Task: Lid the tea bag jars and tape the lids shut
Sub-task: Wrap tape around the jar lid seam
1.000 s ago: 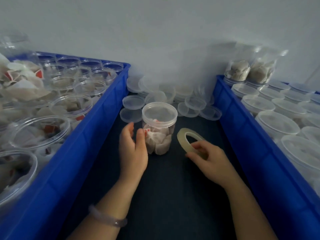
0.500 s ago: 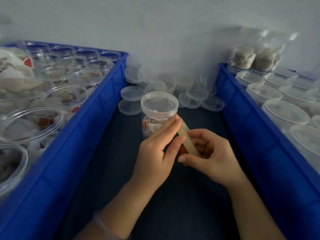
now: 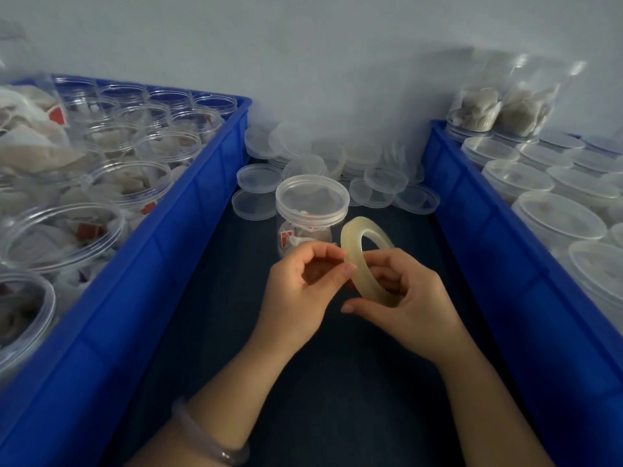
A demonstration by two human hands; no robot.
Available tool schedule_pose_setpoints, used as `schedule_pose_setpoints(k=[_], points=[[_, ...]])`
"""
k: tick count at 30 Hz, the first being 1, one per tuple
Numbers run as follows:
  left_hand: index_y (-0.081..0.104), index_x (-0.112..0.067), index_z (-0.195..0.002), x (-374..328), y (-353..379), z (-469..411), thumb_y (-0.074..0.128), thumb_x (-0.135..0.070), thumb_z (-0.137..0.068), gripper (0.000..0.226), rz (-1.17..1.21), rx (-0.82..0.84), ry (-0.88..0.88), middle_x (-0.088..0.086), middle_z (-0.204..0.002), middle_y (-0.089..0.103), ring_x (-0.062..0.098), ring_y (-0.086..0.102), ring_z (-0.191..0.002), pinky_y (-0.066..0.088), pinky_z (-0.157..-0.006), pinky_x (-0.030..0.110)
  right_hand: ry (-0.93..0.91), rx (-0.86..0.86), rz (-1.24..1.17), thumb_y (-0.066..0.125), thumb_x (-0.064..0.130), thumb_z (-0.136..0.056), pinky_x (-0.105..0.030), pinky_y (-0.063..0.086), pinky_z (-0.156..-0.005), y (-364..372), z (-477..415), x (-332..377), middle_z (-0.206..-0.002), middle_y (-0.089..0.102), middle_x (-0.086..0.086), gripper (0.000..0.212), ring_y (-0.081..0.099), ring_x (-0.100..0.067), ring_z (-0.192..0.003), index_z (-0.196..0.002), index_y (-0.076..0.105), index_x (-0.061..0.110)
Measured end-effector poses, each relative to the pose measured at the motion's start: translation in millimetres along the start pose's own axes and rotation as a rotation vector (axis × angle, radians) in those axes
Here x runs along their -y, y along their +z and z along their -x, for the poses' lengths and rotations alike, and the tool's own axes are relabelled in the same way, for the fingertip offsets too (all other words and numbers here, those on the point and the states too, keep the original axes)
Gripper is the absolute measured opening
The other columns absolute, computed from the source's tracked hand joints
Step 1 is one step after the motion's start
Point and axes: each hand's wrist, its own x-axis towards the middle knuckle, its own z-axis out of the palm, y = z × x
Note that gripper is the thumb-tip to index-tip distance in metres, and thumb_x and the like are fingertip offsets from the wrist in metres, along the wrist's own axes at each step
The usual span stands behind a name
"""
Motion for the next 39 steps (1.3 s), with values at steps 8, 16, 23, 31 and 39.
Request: schedule_pose_setpoints(k=[8,16,23,31,39], points=[[0.072,-0.009,-0.098,1,-3,-1,0.071,-0.017,-0.071,0.028,0.046,-0.058,0.061,0.001,-0.091,0.075,0.012,0.071,-0.087,0.057,-0.076,0.023,-0.025,-0.013,0.037,0.080,0.040,-0.058,-0.005,0.046,-0.081,2,0,0,-0.103,0.064,0.031,0.053,0.062,0.010,-0.097,-0.104,0.054,0.042],[0.057,-0.021,-0.092,8,3,3,0.052,-0.013,-0.095,0.009,-0.315,-0.012,0.095,-0.008,-0.086,0.062,-0.005,0.063,-0.080,0.048,-0.067,0.009,-0.020,0.016,0.170,0.079,0.039,-0.062,-0.015,0.050,-0.080,4,-2,-3,-0.103,0.062,0.035,0.048,0.061,0.013,-0.094,-0.102,0.051,0.045],[0.051,-0.017,-0.087,-4,-8,-2,0.039,-0.018,-0.099,0.017,-0.091,0.162,-0.073,-0.006,-0.072,0.060,0.008,0.060,-0.072,0.053,-0.075,0.026,0.011,-0.062,0.111,0.078,0.045,-0.056,-0.007,0.048,-0.078,4,-4,-6,-0.097,0.066,0.025,0.048,0.061,0.011,-0.092,-0.096,0.052,0.045],[0.065,-0.010,-0.115,-3,-7,-3,0.071,-0.017,-0.075,0.042,-0.160,0.022,0.131,-0.002,-0.103,0.071,0.002,0.068,-0.093,0.051,-0.080,0.014,-0.026,-0.028,0.110,0.080,0.043,-0.057,-0.003,0.044,-0.079,5,-3,-3,-0.103,0.059,0.036,0.050,0.060,0.012,-0.094,-0.099,0.051,0.046],[0.070,-0.003,-0.098,4,-4,-2,0.065,-0.010,-0.086,0.015,-0.381,-0.071,0.297,0.002,-0.092,0.071,0.005,0.068,-0.086,0.055,-0.076,0.021,-0.039,-0.016,0.172,0.075,0.047,-0.062,-0.002,0.044,-0.074,7,-2,-2,-0.098,0.055,0.044,0.049,0.054,0.019,-0.098,-0.100,0.045,0.052]])
